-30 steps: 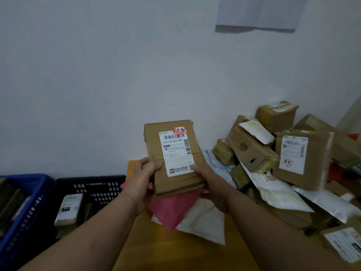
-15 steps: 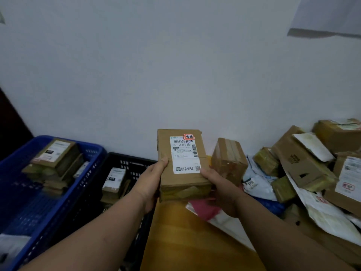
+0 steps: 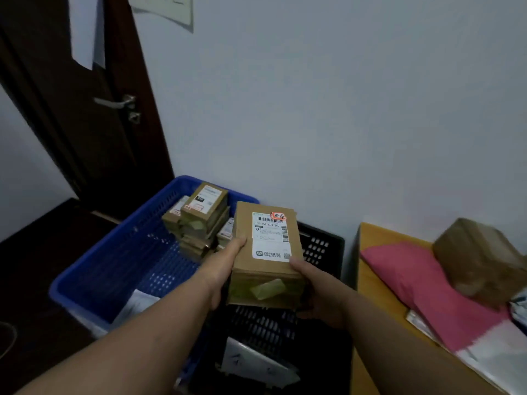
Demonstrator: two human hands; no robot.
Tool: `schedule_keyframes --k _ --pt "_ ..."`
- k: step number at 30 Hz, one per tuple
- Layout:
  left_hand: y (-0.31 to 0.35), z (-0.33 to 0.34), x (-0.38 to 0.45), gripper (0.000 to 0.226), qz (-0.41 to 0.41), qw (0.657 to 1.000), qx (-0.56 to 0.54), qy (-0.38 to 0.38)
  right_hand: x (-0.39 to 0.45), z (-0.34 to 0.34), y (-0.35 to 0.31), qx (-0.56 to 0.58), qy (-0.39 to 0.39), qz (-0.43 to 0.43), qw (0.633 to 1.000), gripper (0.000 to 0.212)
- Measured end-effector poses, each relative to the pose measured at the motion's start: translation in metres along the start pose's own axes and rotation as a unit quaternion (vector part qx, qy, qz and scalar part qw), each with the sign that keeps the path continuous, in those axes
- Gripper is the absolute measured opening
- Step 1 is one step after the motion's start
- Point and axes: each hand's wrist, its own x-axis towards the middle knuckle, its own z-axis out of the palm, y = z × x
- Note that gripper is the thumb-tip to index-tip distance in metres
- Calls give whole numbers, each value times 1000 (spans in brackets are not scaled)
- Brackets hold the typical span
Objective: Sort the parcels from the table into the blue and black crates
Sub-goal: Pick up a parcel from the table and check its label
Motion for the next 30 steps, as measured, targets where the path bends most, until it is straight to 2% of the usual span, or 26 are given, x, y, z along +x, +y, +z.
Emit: schedule_keyframes --k 4,10,17,21,23,26,30 --pt "-3 -56 8 49 -27 999 13 32 23 47 -7 -12 -37 43 998 67" --pt "-7 -102 27 47 -78 995 -26 60 65 81 -26 -72 -87 97 989 106" --pt "3 -148 69 50 -107 988 -27 112 126 115 -49 -128 -158 162 966 114" --pt "13 -170 97 51 -126 983 -38 126 161 133 -70 -134 -170 207 954 134" --pt "13 -180 111 54 -142 981 -42 128 179 142 -75 -135 -172 226 949 126" --pt "6 -197 129 59 -180 974 -58 125 200 154 -76 -141 -177 251 941 99" --pt "3 -215 156 47 -220 964 -48 138 226 170 -75 -140 -174 289 931 81"
